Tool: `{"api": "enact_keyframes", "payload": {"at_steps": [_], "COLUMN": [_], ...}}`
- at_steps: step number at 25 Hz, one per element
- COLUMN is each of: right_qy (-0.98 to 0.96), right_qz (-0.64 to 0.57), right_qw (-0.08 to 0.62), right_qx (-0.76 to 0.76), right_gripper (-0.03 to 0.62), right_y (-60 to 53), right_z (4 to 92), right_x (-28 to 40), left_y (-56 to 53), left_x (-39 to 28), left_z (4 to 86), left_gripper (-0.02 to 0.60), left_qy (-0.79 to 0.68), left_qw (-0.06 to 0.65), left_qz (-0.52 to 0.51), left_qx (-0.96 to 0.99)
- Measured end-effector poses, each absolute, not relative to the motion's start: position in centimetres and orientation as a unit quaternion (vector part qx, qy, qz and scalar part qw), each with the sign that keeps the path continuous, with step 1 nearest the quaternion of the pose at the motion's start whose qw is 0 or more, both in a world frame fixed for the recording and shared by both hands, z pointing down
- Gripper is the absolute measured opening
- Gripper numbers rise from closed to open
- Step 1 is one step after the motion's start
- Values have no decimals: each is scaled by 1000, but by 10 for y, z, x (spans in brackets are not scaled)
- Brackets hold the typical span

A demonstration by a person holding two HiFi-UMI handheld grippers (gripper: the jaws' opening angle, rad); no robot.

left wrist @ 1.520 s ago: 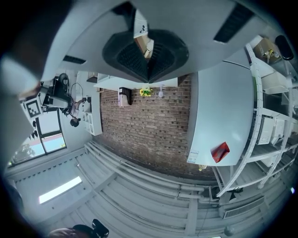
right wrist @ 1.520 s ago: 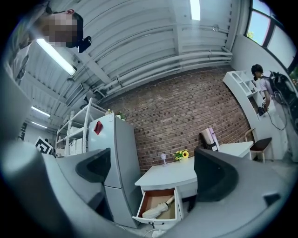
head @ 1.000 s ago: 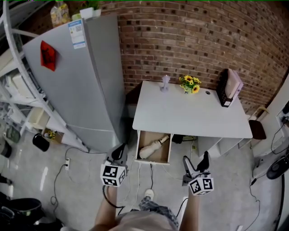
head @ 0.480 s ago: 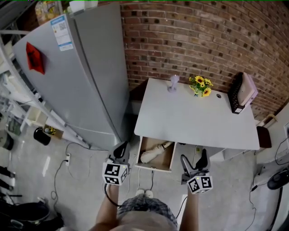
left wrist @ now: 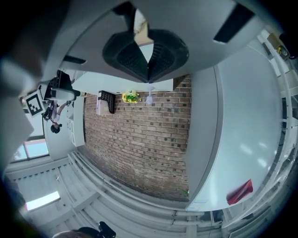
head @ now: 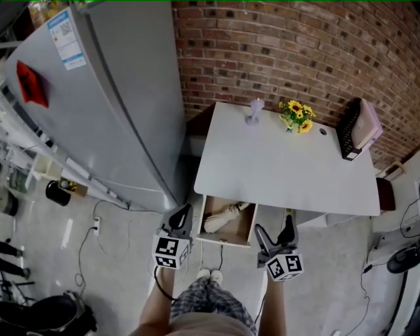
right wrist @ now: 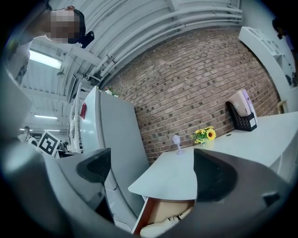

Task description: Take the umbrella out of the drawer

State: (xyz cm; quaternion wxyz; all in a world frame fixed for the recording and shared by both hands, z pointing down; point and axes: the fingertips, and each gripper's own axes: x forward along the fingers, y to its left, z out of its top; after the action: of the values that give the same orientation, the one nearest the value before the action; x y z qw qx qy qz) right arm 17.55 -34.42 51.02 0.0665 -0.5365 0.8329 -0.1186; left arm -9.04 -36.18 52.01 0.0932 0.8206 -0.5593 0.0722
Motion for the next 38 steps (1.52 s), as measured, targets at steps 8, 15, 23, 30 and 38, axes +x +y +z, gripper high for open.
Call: {"api": "enact_keyframes", "payload": {"at_steps": [8,15,23,30,38], "right_qy": [839,829,784,711,644], "right_qz": [-179,-263,-364,-436,-482], "right_qw": [37,1,-20,-45,-118], "right_qx": [-513,-493,-503,-549,-582], "right_gripper": [546,545,546,545,545], "right_y": [-354,-375,-416,-457,-470], "right_z": [583,684,799,894,986], "right_x": [146,111,75,75,83], "left_y": [-383,-403,-418,-434,-460], "left_x": [-66,-51,-45,-43,-28], "left_z": [585,664,730,789,856], "left_gripper": [25,25,25,25,25], "left_qy": [-540,-525,-521,-522,-521], "left_qw": [128,179,216,241,273], "left_qz": [100,124,140,149,169], "left_qx": [826,823,814,805,791]}}
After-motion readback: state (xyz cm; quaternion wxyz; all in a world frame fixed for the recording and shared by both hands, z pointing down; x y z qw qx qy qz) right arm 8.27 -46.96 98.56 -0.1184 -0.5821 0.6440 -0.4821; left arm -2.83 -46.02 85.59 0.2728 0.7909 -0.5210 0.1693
